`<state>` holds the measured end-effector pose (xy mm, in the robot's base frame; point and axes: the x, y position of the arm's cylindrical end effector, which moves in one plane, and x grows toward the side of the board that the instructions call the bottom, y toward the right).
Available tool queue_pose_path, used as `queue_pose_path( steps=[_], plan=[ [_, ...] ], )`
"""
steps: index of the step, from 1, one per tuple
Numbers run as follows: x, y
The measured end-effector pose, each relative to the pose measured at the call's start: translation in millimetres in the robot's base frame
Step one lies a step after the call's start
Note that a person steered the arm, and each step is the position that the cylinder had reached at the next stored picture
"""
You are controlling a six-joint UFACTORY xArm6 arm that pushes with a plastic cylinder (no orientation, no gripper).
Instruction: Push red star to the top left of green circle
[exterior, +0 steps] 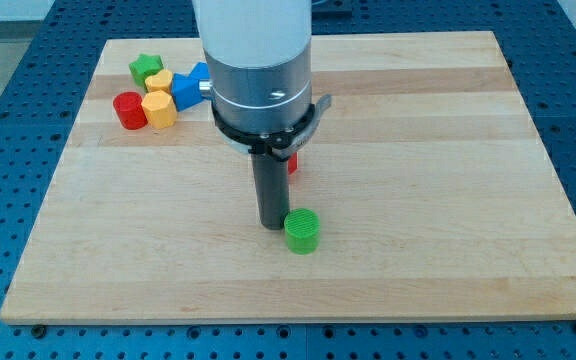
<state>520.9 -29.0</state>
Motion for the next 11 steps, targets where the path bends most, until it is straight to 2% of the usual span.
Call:
queue_pose_path(
  steps=[3,4,5,7,8,9,10,11],
  plan=[
    [45.1,0.2],
    [43.8,-1.4],
    [38.8,-31.3],
    [-24.9,-79.6],
    [-89.8,-78.4],
    [-146.0,-43.8],
    [-179.8,10.4],
    [-170.6,31.0]
  ],
)
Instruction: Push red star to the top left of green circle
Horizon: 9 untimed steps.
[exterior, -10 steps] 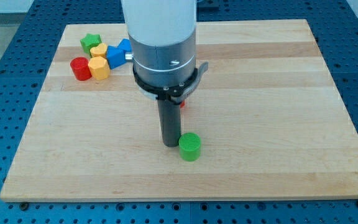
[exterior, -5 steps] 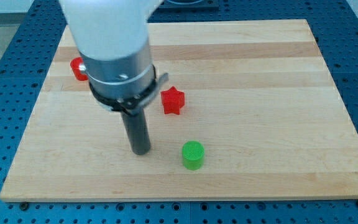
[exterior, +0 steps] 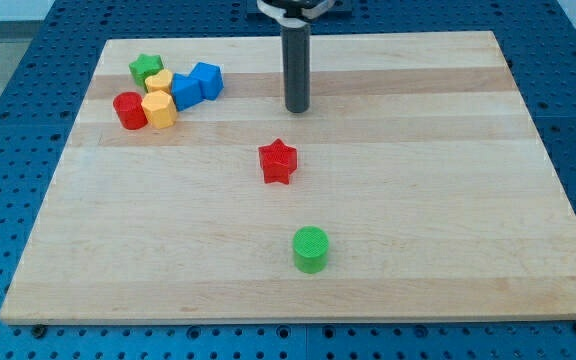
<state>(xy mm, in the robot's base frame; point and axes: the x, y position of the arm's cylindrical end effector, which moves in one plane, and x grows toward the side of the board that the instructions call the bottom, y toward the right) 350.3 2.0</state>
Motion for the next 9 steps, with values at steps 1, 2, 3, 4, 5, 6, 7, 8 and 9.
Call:
queue_pose_path(
  steps=[1,2,3,4,5,6,7,8,9],
  plan=[
    [22.5,5.6],
    [24.5,5.6],
    [27.2,5.6],
    [35.0,5.6],
    [42.0,5.6],
    [46.2,5.6],
    [47.8,5.6],
    [49.7,5.6],
    [50.7,5.6]
  ],
)
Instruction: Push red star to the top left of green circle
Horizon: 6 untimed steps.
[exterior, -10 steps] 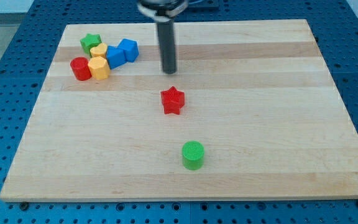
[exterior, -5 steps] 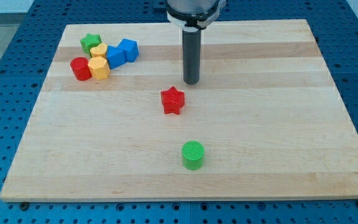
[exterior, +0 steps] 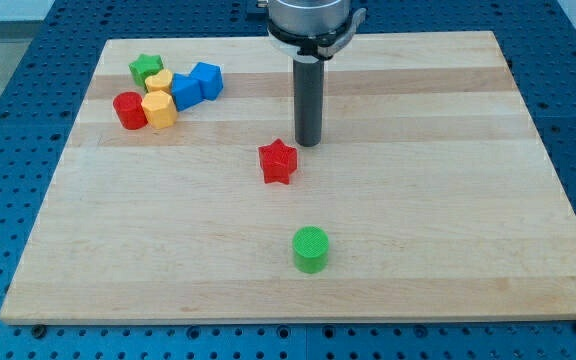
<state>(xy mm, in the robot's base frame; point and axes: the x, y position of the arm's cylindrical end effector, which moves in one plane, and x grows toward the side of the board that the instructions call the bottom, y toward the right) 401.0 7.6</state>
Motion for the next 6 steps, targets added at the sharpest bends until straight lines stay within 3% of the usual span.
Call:
queue_pose_path(
  steps=[3,5,6],
  plan=[
    [10.5,-12.3],
    [-6.2,-33.4],
    [32.1,-26.8]
  ],
)
